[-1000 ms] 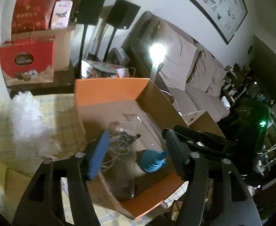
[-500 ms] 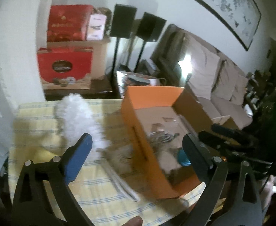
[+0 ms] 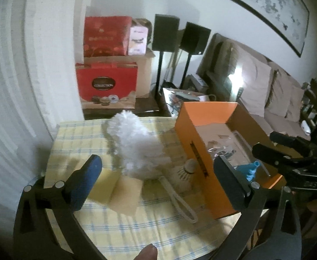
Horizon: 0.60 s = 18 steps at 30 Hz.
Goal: Organize objects
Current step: 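Withdraw both tools from the box toward the yellow sponge block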
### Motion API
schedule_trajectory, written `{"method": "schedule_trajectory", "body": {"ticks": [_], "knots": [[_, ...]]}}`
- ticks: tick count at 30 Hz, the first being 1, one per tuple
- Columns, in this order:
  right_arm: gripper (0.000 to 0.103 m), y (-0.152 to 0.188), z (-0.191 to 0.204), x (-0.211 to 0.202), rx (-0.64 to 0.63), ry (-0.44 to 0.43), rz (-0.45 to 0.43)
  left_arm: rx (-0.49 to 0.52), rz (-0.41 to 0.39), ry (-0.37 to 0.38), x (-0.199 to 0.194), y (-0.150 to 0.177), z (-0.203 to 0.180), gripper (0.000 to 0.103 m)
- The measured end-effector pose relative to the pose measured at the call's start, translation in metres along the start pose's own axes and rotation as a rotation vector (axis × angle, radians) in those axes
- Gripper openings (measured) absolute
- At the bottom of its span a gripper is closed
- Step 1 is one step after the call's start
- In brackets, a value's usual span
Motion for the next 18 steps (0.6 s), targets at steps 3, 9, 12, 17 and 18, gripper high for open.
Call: {"method": "schedule_trajectory", "body": {"ticks": [3, 9, 12, 17, 18], "knots": [[0.102, -0.001, 0.011, 0.000, -0.010, -0.011, 0.003, -0.006, -0.008, -0.014, -0.008, 0.001, 0.010, 0.103], [0.102, 0.002, 0.037, 0.000, -0.038, -0.065, 0.011, -0.019, -0.001, -0.048, -0.021, 0.007, 0.029, 0.103], [0.102, 0.005, 0.053, 0.001, -0.060, -0.095, 0.013, -0.033, -0.003, -0.064, -0.027, 0.012, 0.043, 0.103], [0.102, 0.016, 0.084, 0.012, -0.122, -0.121, 0.025, -0.075, -0.001, -0.089, -0.031, 0.022, 0.067, 0.103], [0.102, 0.018, 0.088, 0.014, -0.132, -0.123, 0.028, -0.082, 0.000, -0.095, -0.031, 0.024, 0.072, 0.103]]}}
Point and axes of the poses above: each gripper's, at about its wrist camera, not at the fingertips, and x roughly the way its jaws point, z to its left, y to its underside, the point moved 2 cm from there along x, roughly the way its jaws point, and after that the axes turned 15 degrees about y, right-handed, at the moved point
